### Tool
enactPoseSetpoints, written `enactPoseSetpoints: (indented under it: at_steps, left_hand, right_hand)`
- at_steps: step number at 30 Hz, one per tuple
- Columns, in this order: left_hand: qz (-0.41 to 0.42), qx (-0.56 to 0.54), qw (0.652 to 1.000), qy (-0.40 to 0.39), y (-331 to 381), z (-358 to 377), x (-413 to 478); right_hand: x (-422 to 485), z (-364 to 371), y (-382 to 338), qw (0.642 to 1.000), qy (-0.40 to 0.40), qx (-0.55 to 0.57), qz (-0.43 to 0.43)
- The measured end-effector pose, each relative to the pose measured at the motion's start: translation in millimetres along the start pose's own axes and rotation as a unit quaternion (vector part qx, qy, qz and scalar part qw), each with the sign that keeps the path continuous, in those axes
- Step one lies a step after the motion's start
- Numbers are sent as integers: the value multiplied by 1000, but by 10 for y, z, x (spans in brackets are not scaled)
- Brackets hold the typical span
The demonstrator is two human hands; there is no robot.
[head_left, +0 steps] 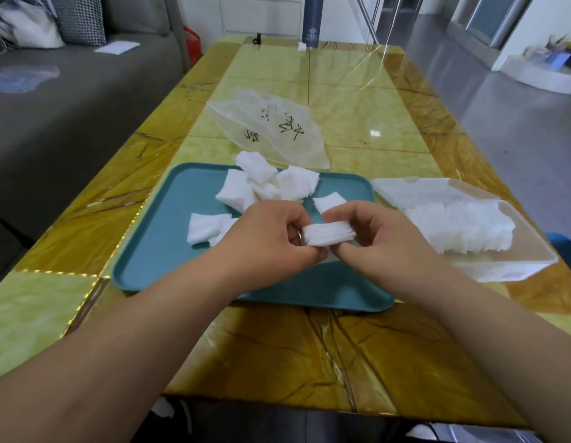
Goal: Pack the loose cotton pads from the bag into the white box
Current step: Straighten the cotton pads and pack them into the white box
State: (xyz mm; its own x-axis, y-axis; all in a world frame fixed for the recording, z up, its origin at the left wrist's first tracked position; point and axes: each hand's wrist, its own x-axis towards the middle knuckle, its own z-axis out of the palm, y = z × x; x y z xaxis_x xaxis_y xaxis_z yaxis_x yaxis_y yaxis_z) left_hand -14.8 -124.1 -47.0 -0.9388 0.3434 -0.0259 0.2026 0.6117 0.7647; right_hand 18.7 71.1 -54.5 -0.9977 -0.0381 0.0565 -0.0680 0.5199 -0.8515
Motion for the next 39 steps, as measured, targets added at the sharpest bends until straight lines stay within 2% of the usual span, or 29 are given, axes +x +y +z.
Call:
enactPoseSetpoints:
  at_steps: [6,9,11,15,17,19,21,24,30,33,39]
  left_hand:
    - [-9,33,999,-6,-30,83,28]
    - [3,49,999,-1,-19,104,28]
    - [11,47,999,-7,-24,105,38]
    - [18,16,1000,-11,-50,24,86]
    - [21,57,998,29,-62,-5,121]
    - [22,145,988,42,-68,16,159]
    - [5,206,978,26,-79,76,209]
    - [-25,228,973,5,-76,134,253]
    - [-90,145,984,-51,-16,119,249]
    - [-118,109,986,-55,10,86,229]
    - [-98,52,993,-36,44,41,169]
  right_hand:
    - [-84,249,18,998,-4,4,67]
    - [-101,302,4,995,-19,45,90]
    - [-96,286,-2,996,-16,38,77]
    - [-93,165,-47,996,49,-63,26]
    - [-74,117,-36,993,86,-80,27]
    - [-54,86,-31,990,113,-82,32]
    - [-37,57,-45,987,137,-73,39]
    - [-18,19,-72,986,152,-60,45]
    - [-4,8,-30,987,151,-35,48]
    - [3,6,2,987,145,-31,53]
    - [8,-26,21,988,146,-28,50]
